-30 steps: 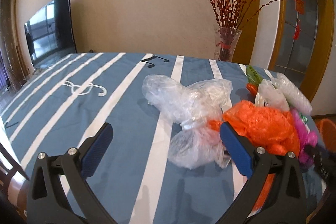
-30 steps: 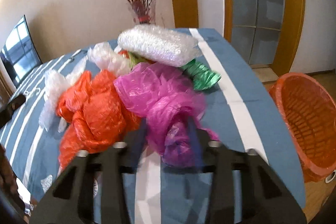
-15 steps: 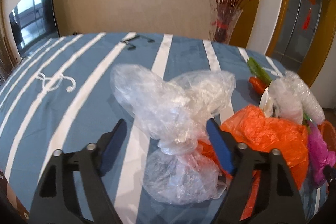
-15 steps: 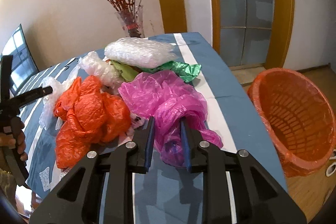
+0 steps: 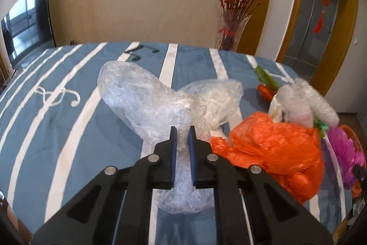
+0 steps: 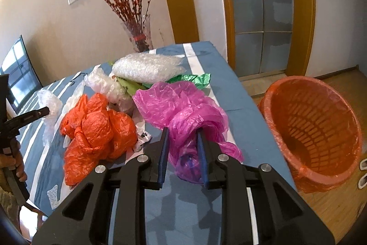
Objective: Collect trash
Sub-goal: 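Grasp the pink-purple bag with the right tool while the left tool grasps the clear bag, then carry both held bags from the table over the orange basket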
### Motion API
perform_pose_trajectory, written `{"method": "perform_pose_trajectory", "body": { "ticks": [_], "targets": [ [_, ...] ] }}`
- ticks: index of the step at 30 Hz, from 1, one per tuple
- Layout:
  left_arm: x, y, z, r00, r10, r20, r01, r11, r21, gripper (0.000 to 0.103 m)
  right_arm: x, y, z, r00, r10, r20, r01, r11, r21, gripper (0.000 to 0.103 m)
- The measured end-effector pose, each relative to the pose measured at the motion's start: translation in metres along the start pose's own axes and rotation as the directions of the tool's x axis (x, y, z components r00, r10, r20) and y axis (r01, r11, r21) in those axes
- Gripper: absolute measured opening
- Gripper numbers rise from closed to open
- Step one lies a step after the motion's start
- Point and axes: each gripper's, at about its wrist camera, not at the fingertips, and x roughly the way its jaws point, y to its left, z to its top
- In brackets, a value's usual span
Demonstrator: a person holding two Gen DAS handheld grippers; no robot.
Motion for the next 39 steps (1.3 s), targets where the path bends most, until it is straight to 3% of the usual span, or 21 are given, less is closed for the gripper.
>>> {"method": "perform_pose_trajectory", "body": {
  "ticks": [9,18,27,39],
  "targets": [
    [-0.049,-0.028,0.015,0.992,-0.089,0.086,0.086,0.996,0.033,0.011,-0.021,-0.021,0.010,0.998,-0.030,0.062,0.028,0.999,0.030,0.024],
    [-0.088,-0.101,0.019,0.960,-0.252,0.125,0.233,0.962,0.144,0.011,-0.042,-0.058,0.016,0.990,-0.083,0.109,0.074,0.994,0.086,0.023],
    [-0.099,-0.191,0.009,0.902,-0.423,0.090,0.392,0.887,0.243,0.011,-0.067,-0.102,0.019,0.975,-0.155,0.156,0.130,0.979,0.158,0.023],
    [-0.082,-0.305,-0.020,0.821,-0.570,-0.029,0.546,0.771,0.329,0.011,-0.078,-0.159,0.019,0.960,-0.228,0.165,0.181,0.949,0.259,0.023]
  ]
}}
